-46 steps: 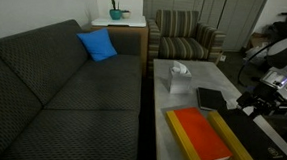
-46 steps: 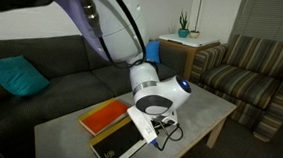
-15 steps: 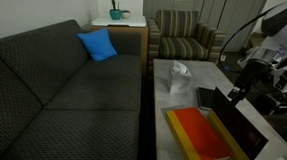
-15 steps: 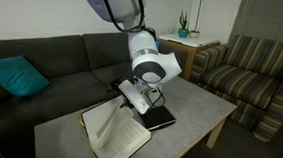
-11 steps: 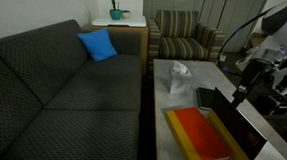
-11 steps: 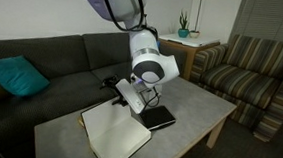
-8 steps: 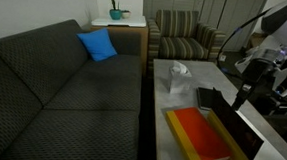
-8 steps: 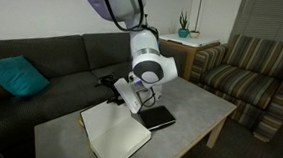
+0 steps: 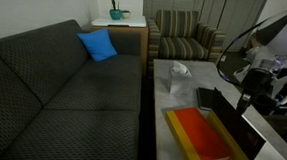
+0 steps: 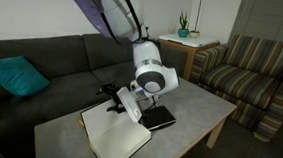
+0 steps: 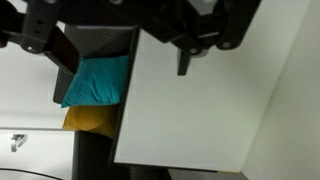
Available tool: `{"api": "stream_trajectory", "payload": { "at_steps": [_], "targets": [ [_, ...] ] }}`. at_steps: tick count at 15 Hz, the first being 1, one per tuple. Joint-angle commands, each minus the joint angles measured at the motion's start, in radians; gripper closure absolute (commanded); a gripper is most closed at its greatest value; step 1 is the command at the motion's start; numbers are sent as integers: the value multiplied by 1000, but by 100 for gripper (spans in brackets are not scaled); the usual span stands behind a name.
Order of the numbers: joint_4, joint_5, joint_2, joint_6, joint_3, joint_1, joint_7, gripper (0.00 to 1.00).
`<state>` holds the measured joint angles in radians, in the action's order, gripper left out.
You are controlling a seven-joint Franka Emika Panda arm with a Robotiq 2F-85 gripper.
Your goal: Open the cover of the black and yellow book
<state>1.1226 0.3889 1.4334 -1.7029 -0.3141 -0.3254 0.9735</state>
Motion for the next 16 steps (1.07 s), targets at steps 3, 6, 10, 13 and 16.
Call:
{"api": "stream_trajectory", "payload": {
  "at_steps": [3, 6, 10, 13, 16],
  "targets": [
    [-55, 74, 72, 69, 42, 16, -21, 0],
    [-64, 97, 68, 142, 34, 21, -21, 0],
    [-71, 222, 63, 200, 109, 86, -15, 0],
    [-47, 238, 63, 201, 104, 93, -46, 0],
    [-31, 244, 63, 200, 108, 111, -72, 0]
  ]
}}
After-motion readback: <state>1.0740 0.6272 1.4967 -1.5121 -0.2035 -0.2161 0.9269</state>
